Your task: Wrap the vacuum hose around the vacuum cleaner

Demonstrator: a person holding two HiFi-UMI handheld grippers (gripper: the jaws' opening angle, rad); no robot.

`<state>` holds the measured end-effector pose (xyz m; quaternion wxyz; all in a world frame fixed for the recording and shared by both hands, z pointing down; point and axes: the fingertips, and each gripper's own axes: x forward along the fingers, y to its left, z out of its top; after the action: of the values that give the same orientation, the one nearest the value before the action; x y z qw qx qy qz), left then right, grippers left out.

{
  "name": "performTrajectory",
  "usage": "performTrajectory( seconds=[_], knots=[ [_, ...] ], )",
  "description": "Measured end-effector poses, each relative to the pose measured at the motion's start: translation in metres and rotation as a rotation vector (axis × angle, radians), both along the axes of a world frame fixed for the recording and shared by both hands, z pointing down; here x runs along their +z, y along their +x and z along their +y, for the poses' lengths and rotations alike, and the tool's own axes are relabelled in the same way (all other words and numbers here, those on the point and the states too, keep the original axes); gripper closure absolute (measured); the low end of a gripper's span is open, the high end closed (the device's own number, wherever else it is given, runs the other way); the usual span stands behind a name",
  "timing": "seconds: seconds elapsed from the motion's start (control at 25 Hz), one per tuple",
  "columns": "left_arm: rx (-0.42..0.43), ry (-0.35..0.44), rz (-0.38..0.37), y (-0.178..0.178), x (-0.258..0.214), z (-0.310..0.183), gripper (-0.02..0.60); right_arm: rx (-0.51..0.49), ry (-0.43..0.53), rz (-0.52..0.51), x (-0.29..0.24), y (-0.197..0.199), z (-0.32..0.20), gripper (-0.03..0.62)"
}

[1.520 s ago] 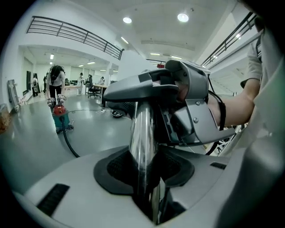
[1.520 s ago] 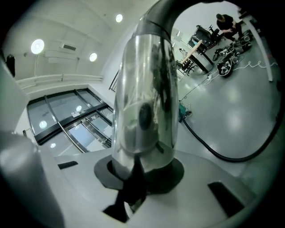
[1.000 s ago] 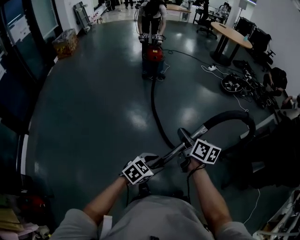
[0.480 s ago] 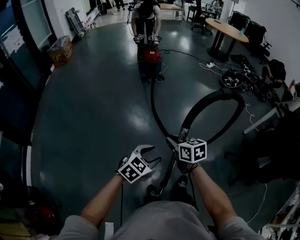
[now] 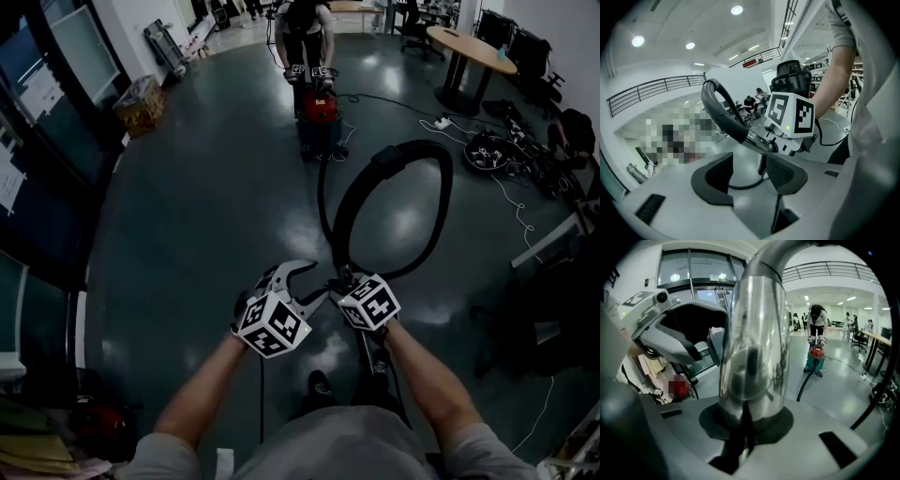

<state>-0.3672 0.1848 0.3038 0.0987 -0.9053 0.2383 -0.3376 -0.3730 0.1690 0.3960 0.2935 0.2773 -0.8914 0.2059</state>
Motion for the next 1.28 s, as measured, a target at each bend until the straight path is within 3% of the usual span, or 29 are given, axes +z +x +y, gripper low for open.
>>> performTrajectory(
  seconds=[0.32,0.52,0.64,0.72,0.88,0.96,1.08,1.28],
  knots=[
    [0.01,0.161,-0.154,0.044,-0.034,-0.027,0.37,-0.229,-0.03,0.092,0.01,0.032,-0.006,0.531],
    [0.078,0.191,-0.24,0.099,-0.061,-0.032,0.37,-0.351,-0.062,0.158,0.02,0.07,-0.009,0.531],
    [0.143,0.201,-0.334,0.131,-0.057,-0.039,0.37,-0.396,-0.065,0.203,0.025,0.096,-0.011,0.531],
    [0.194,0.176,-0.405,0.146,-0.044,-0.043,0.37,-0.406,-0.086,0.233,0.028,0.111,-0.007,0.531],
    [0.323,0.003,-0.499,0.163,-0.006,-0.036,0.37,-0.427,-0.111,0.274,0.035,0.136,0.004,0.531],
    [0.387,-0.04,-0.543,0.175,0.008,-0.034,0.37,-0.421,-0.108,0.301,0.036,0.156,0.001,0.531],
    [0.497,-0.051,-0.617,0.196,0.028,-0.034,0.37,-0.417,-0.078,0.312,0.046,0.174,-0.011,0.531],
    [0.693,-0.023,-0.752,0.211,0.061,-0.049,0.37,-0.361,-0.163,0.42,0.059,0.21,-0.024,0.531]
  ],
)
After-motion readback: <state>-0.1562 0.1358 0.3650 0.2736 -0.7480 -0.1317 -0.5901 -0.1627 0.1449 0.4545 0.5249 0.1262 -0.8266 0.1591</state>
